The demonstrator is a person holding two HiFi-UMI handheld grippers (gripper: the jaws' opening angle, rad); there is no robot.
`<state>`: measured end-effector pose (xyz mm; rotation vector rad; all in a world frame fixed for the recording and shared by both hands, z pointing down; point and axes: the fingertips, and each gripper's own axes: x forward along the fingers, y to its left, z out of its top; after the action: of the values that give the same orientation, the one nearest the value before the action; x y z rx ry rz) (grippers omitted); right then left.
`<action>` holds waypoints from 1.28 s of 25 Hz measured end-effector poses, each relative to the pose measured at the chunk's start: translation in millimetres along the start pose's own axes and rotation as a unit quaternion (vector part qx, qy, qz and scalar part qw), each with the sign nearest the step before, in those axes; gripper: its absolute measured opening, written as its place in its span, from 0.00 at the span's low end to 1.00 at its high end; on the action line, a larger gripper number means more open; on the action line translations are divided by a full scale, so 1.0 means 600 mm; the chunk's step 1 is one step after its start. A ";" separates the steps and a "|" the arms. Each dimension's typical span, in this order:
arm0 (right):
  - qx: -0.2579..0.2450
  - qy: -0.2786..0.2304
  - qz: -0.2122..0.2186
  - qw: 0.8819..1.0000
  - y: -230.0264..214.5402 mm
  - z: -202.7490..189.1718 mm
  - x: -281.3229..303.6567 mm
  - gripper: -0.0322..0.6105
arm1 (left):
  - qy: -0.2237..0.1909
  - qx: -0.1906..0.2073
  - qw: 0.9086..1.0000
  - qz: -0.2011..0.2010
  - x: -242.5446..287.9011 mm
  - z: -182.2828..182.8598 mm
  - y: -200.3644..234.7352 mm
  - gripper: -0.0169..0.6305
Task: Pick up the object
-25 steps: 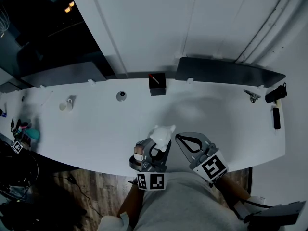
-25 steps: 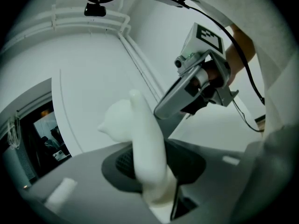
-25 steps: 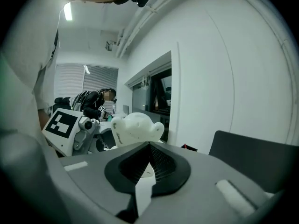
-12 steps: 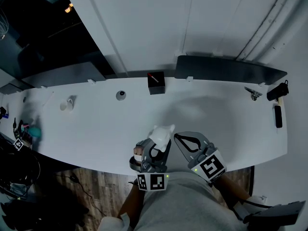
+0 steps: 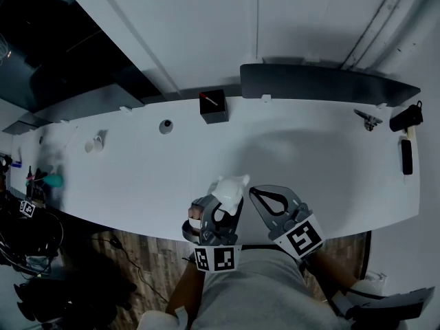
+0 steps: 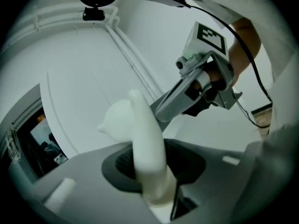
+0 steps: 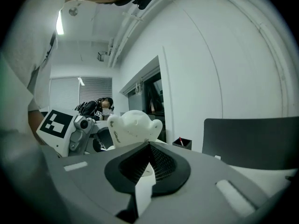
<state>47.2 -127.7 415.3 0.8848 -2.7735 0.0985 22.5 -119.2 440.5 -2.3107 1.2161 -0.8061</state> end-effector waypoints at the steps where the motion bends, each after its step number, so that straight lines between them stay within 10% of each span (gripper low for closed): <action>1: 0.007 -0.001 0.001 1.000 -0.003 -0.006 -0.005 0.05 | 0.004 0.003 1.000 -0.001 0.003 0.002 -0.006 0.24; 21: 0.037 -0.015 -0.066 0.997 0.145 -0.027 -0.090 0.05 | -0.043 0.014 0.998 -0.039 -0.129 0.029 -0.085 0.24; 32: -0.001 0.019 -0.116 0.993 0.294 -0.025 -0.137 0.05 | -0.076 -0.050 0.995 -0.027 -0.290 0.000 -0.102 0.24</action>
<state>13.2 64.7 411.2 1.1846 -2.6136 0.0709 -19.4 59.6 424.3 -2.4458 1.1555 -0.5864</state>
